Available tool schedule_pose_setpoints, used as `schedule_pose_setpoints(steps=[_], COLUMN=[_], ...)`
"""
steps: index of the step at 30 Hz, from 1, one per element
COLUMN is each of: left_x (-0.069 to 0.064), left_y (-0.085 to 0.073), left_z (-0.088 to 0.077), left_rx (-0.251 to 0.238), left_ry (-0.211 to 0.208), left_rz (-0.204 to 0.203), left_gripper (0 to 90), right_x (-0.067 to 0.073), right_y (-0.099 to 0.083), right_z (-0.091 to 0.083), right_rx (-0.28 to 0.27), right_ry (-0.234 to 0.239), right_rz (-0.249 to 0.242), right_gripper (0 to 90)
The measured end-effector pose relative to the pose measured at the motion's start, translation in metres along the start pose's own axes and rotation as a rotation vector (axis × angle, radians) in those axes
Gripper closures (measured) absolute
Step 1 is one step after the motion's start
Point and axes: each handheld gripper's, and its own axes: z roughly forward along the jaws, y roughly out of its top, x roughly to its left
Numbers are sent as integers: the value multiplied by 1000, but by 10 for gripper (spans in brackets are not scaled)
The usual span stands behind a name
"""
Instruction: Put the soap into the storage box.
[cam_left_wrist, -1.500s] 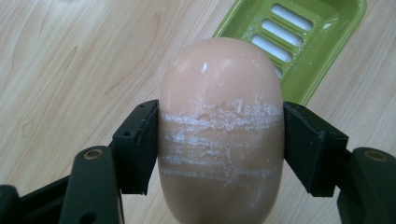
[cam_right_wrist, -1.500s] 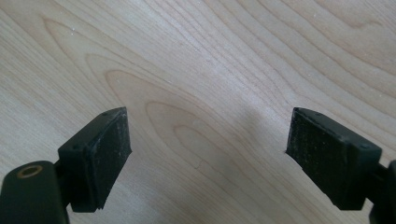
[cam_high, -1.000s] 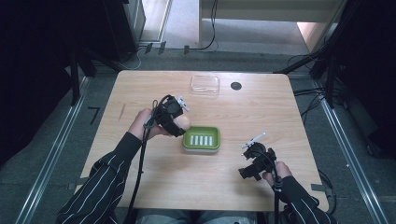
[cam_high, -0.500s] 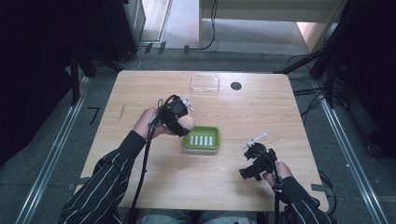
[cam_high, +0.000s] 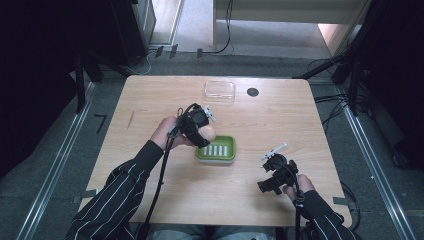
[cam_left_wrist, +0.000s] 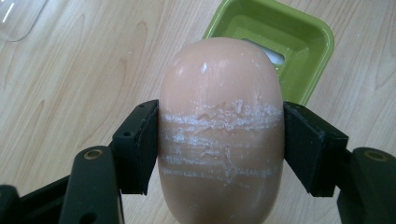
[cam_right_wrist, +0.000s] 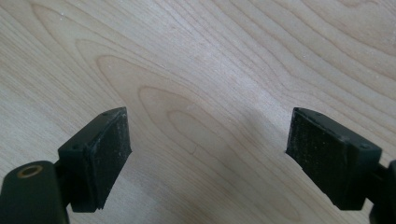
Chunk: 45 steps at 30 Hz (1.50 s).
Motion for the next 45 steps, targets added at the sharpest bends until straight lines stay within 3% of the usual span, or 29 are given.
schedule_pose_setpoints(steps=[21,45], left_x=[-11,-21], left_y=[14,16], left_z=[28,59], left_rx=[0,14], left_ry=[-14,11], left_rz=[31,-13], left_gripper=[334,334], right_x=[0,-1], right_y=[0,-1], right_z=[0,0], right_rx=[1,-1], right_ry=[2,3], right_rz=[3,-4], right_gripper=[141,141])
